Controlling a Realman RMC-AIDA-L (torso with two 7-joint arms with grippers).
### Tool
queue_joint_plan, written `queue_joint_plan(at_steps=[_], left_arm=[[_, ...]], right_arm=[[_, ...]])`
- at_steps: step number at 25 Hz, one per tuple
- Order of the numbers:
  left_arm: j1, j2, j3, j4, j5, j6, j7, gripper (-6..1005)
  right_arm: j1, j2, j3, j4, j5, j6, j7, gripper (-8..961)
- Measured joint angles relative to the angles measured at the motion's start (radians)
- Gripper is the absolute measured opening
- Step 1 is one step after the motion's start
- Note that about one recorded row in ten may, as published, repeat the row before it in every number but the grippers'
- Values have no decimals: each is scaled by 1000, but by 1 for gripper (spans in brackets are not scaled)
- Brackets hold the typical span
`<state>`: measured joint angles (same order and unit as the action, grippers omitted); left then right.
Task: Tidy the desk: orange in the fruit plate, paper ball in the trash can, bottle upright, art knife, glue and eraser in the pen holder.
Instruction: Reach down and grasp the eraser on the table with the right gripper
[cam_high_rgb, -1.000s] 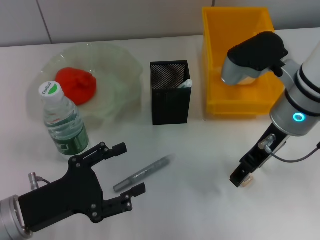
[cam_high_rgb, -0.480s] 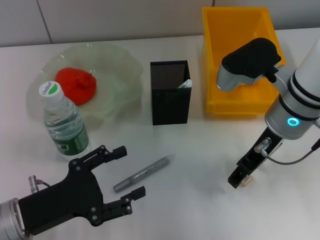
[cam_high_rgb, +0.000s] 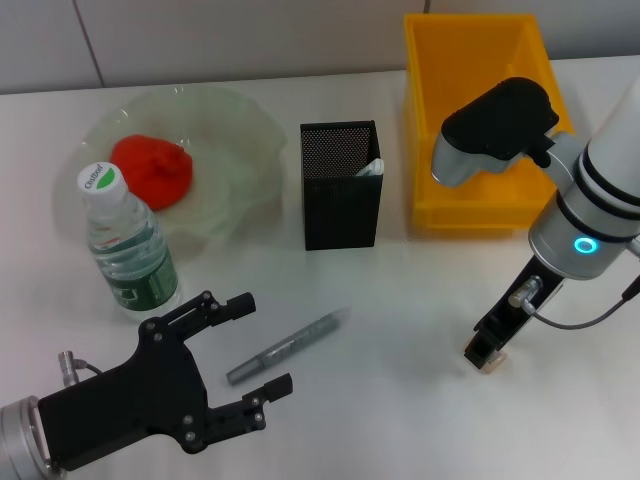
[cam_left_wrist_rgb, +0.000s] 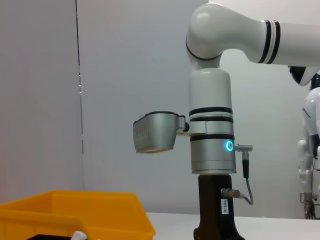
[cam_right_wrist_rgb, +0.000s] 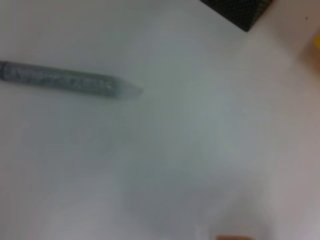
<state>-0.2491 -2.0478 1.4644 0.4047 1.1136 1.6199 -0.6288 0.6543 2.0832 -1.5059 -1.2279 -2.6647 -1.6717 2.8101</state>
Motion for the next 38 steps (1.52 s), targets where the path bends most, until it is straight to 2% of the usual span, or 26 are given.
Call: queue_joint_plan(at_steps=[4, 7, 18, 38], left_arm=[[0, 0, 0, 0, 0, 0, 0, 812], [-2, 0, 1, 0, 0, 0, 0, 812], [-2, 0, 1, 4, 0, 1, 0, 812], [-4, 0, 4, 8, 0, 7, 0, 813]], right_arm=[[0, 0, 0, 7, 0, 10, -6, 516], [0, 1, -7, 7, 3, 11, -8, 483], [4, 1, -13, 28, 10, 12, -8, 476], [21, -2, -12, 69, 11, 23, -20, 234]])
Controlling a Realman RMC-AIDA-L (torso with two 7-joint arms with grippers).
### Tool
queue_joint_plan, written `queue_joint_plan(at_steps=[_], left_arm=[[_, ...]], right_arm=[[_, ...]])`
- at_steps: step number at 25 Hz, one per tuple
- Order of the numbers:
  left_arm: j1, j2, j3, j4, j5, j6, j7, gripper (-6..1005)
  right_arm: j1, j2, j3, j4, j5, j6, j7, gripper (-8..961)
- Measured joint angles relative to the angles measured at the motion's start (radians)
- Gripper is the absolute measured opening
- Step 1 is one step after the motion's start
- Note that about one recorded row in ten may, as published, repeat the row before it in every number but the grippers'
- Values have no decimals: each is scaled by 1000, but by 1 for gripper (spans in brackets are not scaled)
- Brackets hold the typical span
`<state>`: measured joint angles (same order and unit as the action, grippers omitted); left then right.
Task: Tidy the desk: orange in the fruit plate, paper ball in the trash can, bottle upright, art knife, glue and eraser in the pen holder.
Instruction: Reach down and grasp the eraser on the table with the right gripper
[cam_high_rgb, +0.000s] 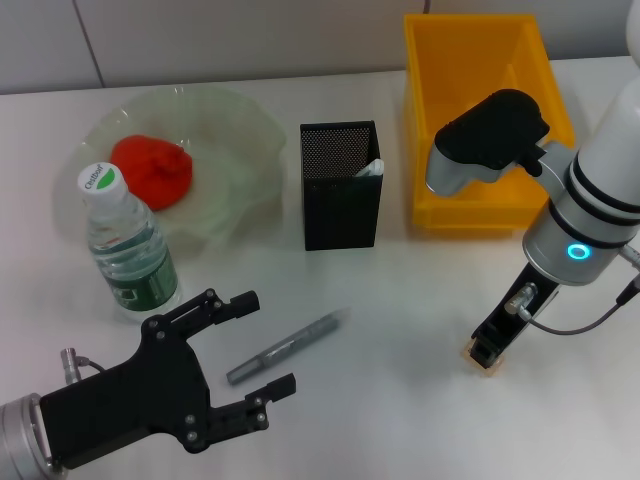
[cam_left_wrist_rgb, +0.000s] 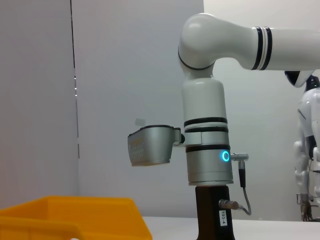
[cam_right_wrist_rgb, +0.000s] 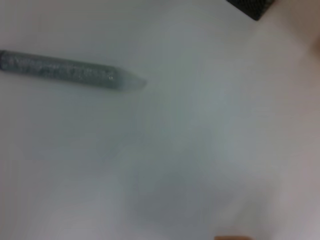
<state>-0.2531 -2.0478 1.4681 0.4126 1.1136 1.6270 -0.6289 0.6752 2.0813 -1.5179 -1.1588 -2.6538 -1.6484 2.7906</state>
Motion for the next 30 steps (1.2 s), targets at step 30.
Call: queue_joint_plan(at_steps=[30], left_arm=[[0, 0, -6, -2, 0, 13, 0, 813]], right_arm=[[-6, 2, -1, -21, 2, -1, -3, 445]])
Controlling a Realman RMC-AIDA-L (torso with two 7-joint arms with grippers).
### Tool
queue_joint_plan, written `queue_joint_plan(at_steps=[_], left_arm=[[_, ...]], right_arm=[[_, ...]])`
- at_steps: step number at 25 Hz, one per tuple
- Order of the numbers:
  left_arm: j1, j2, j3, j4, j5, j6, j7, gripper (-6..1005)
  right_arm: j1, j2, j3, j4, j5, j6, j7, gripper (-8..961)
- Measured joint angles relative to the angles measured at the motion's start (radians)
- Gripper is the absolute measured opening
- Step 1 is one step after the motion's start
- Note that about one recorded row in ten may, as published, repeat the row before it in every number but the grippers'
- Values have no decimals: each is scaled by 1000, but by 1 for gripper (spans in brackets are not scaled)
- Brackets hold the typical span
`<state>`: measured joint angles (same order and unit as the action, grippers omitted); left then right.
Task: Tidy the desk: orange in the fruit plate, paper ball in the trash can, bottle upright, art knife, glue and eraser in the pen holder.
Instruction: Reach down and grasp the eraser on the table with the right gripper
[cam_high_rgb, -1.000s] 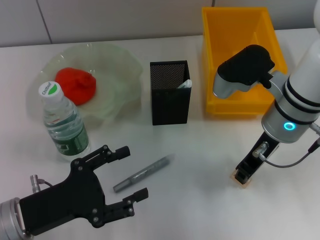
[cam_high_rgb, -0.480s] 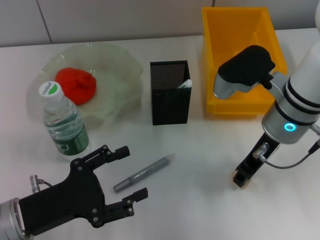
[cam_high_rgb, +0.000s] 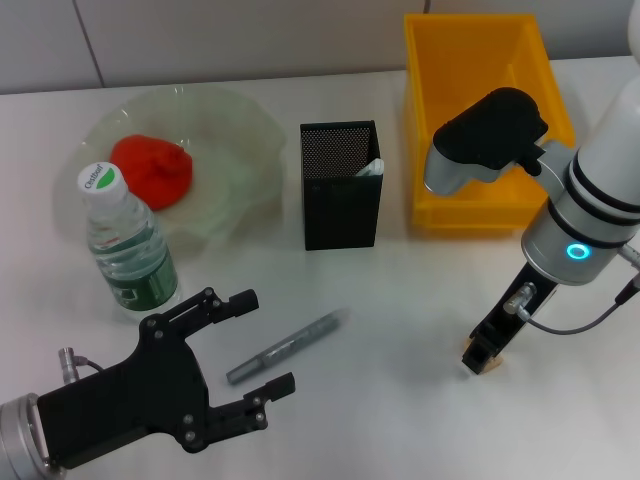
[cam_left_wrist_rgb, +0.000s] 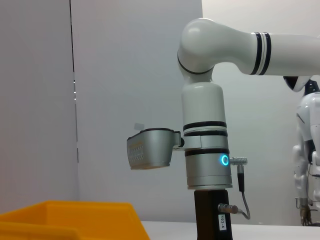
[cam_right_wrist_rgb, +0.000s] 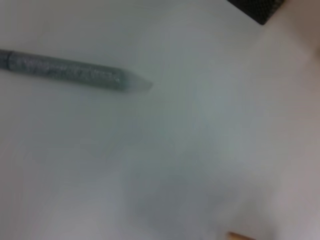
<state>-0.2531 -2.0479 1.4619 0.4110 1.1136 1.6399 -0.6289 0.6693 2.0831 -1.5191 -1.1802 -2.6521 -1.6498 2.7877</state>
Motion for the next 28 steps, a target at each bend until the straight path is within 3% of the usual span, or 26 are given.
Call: queue_joint_plan(at_steps=[25, 28], left_arm=[[-2, 0, 5, 0, 0, 5, 0, 813], [-2, 0, 5, 0, 0, 6, 0, 813]], right_arm=[[9, 2, -1, 31, -3, 13, 5, 435], [12, 2, -1, 35, -3, 13, 4, 391]])
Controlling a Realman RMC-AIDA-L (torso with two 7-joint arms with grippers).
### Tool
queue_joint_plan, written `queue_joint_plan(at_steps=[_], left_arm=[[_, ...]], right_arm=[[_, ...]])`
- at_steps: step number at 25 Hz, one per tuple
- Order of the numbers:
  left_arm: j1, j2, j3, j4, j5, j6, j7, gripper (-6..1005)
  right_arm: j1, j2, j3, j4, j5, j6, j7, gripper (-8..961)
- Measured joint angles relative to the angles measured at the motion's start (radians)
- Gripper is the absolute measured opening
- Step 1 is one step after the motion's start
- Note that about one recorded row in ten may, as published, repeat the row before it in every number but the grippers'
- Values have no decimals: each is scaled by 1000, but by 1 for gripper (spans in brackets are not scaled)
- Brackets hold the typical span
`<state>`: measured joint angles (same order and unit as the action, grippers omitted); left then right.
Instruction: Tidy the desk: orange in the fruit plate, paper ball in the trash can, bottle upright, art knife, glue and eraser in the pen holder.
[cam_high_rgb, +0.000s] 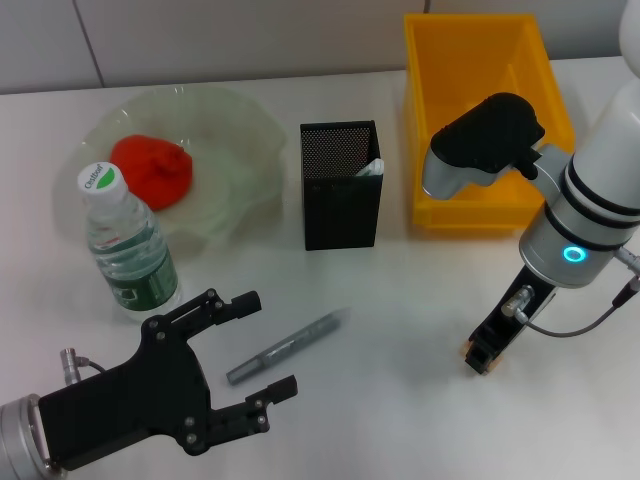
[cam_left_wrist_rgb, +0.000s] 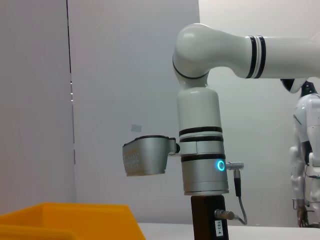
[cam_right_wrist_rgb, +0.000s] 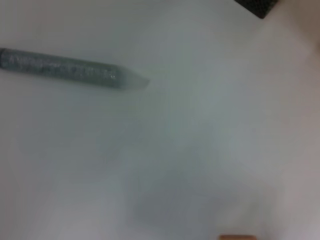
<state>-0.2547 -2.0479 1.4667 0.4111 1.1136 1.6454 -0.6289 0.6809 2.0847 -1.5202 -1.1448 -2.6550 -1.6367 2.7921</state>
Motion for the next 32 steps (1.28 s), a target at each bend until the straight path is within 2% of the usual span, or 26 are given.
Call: queue_joint_plan(at_steps=[9, 12, 18, 23, 28, 32], left_arm=[[0, 0, -1, -1, 0, 3, 0, 813], [0, 0, -2, -1, 0, 7, 0, 813], [0, 0, -2, 0, 0, 13, 0, 813], [0, 0, -3, -1, 0, 19, 0, 813], [0, 0, -2, 1, 0, 19, 0, 812], [0, 0, -5, 1, 0, 19, 0, 812]], right_arm=[[-4, -2, 17, -14, 1, -2, -5, 266], [-11, -4, 73, -53, 2, -15, -11, 268], [-9, -7, 257, -244, 24, -111, -40, 271], [54, -16, 381, -373, 28, -158, -43, 273], [134, -28, 414, -373, 29, -138, -51, 276], [183, -29, 414, -324, 29, -97, -64, 278]])
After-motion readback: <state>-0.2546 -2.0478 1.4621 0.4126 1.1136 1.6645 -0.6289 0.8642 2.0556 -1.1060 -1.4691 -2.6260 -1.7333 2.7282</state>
